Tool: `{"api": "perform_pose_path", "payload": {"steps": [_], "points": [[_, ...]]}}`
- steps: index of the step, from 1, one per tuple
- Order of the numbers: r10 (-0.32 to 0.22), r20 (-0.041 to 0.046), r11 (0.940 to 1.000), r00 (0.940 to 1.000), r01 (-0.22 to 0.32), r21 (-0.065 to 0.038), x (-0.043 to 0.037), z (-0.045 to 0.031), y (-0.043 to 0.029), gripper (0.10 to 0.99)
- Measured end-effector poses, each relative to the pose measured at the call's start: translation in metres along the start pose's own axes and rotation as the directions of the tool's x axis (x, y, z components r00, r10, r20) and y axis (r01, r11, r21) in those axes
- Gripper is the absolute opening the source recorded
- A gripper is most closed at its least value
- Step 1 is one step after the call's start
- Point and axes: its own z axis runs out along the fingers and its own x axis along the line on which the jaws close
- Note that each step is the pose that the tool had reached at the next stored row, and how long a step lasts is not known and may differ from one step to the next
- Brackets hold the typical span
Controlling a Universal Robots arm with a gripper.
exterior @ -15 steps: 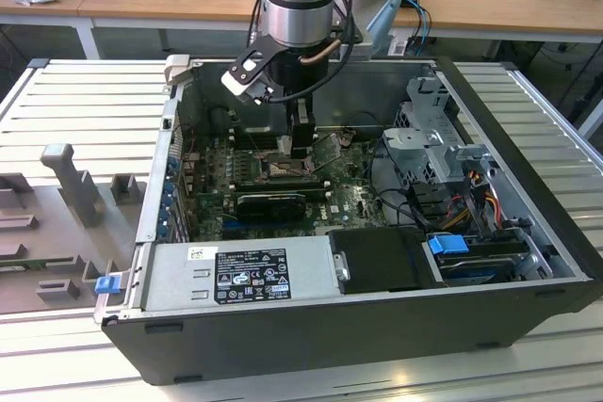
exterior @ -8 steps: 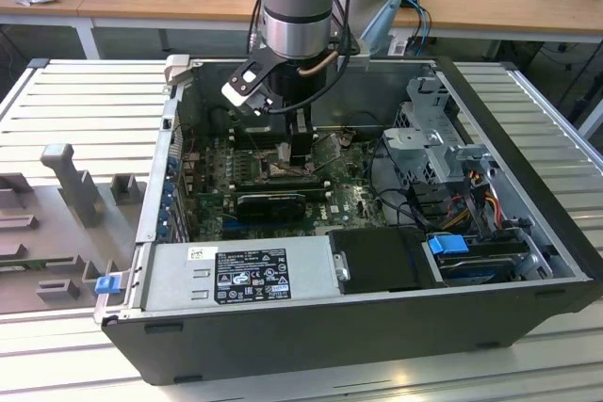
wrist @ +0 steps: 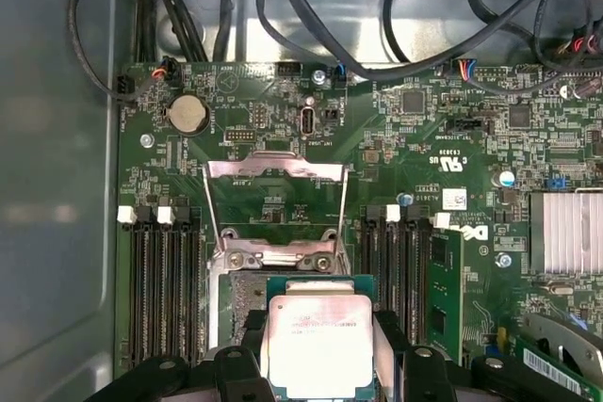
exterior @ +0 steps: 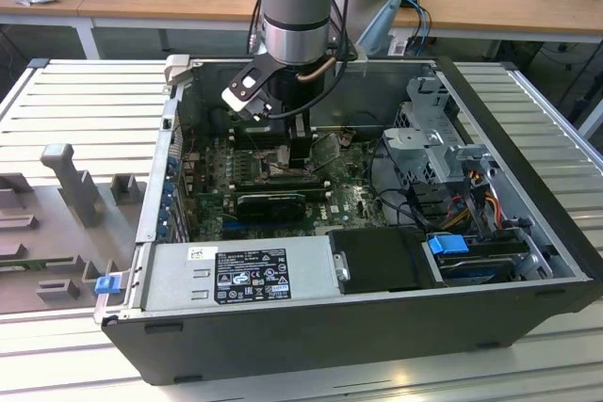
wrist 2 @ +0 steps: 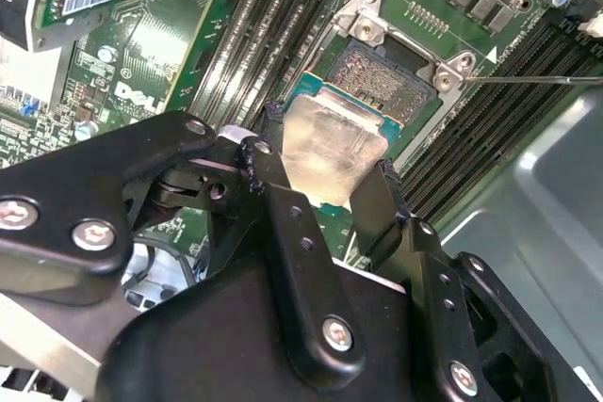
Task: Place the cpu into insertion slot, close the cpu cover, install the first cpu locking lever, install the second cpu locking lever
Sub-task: 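Place the cpu into insertion slot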
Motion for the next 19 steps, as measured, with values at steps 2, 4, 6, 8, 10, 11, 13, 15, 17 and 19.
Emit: {"api": "perform_pose_path", "payload": {"steps": [2,4,6,8,10,11,13,15,17,19], "points": [[0.0,0.0,1.0,1.0,0.0,0.0,0.0002,0.0004,-0.0003,0.529],[0.0,-0.0001,1.0,1.0,0.0,0.0,0.0004,0.0014,-0.0012,0.529],[0.0,-0.0001,1.0,1.0,0.0,0.0,0.0016,0.0037,-0.0022,0.529],[0.0,0.0,1.0,1.0,0.0,0.0,0.0051,0.0071,-0.0035,0.529],[0.0,-0.0006,1.0,1.0,0.0,0.0,0.0088,0.0114,-0.0052,0.529],[0.0,-0.0006,1.0,1.0,0.0,0.0,0.0097,0.0127,-0.0065,0.529],[0.0,-0.0009,1.0,1.0,0.0,0.0,0.0112,0.0181,-0.0104,0.529],[0.004,-0.0009,1.0,1.0,-0.004,0.0,0.0141,0.0251,-0.0109,0.529],[0.007,-0.0006,1.0,1.0,-0.007,0.0,0.0156,0.0296,-0.0111,0.529],[0.007,-0.0006,1.0,1.0,-0.007,0.0,0.0162,0.0337,-0.0115,0.529]]}}
